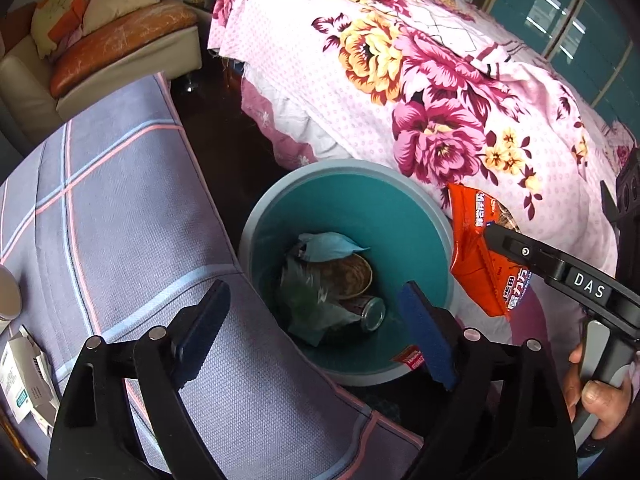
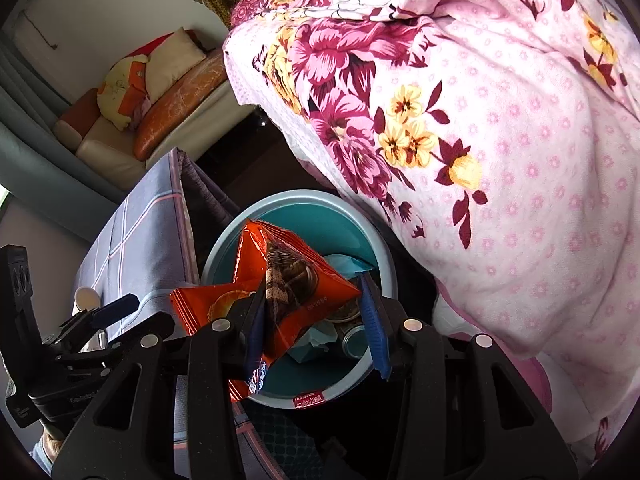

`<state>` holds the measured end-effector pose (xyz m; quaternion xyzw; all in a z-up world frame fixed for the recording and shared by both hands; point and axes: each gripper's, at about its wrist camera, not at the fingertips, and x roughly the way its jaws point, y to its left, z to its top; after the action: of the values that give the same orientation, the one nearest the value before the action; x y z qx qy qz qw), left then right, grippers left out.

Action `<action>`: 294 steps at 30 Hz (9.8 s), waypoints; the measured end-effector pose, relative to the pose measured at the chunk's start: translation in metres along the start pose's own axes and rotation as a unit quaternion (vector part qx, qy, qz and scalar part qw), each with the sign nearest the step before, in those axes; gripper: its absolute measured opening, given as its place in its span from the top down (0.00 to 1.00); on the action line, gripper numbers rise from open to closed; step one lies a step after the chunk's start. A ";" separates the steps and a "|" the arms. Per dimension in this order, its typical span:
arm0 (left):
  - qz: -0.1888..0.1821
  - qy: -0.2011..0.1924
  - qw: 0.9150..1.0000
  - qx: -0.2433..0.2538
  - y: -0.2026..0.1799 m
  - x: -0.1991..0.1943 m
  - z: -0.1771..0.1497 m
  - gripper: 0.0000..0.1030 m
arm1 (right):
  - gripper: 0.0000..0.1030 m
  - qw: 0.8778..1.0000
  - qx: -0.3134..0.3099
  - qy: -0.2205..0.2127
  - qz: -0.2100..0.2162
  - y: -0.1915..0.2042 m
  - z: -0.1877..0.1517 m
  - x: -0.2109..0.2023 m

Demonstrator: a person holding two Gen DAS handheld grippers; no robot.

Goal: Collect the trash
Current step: 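Open the left tool to drop the bag while the right releases the wrapper into the bin, then move both open tools back over the table, then grasp the orange-and-silver snack packet with the left tool while the right grasps the white medicine box, then carry the snack packet with the left tool while the right carries the medicine box to the bin, then open the left tool to drop the packet while the right releases the box into the bin, then move both open tools back over the table, then grasp the strawberry yogurt bottle with the left tool while the right grasps the cartoon face mask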

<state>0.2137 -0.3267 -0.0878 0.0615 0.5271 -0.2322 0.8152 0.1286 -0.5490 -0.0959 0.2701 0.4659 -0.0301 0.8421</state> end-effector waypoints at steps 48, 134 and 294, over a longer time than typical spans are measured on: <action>-0.004 -0.037 0.990 -0.133 0.132 -0.098 -0.105 0.09 | 0.20 0.995 -0.091 0.047 -0.019 0.136 -0.054 -0.003; 0.070 -0.107 0.938 -0.322 0.361 -0.194 -0.261 0.53 | 0.75 0.862 -0.452 0.220 0.066 0.445 -0.154 0.085; 0.048 -0.021 0.990 0.131 0.331 -0.082 -0.062 0.23 | 0.29 0.947 -0.270 0.172 0.023 0.344 -0.093 0.106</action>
<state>0.2810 0.0130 -0.0895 0.1883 0.4714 -0.2612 0.8210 0.2205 -0.1891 -0.0727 0.0441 0.5879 0.1628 0.7911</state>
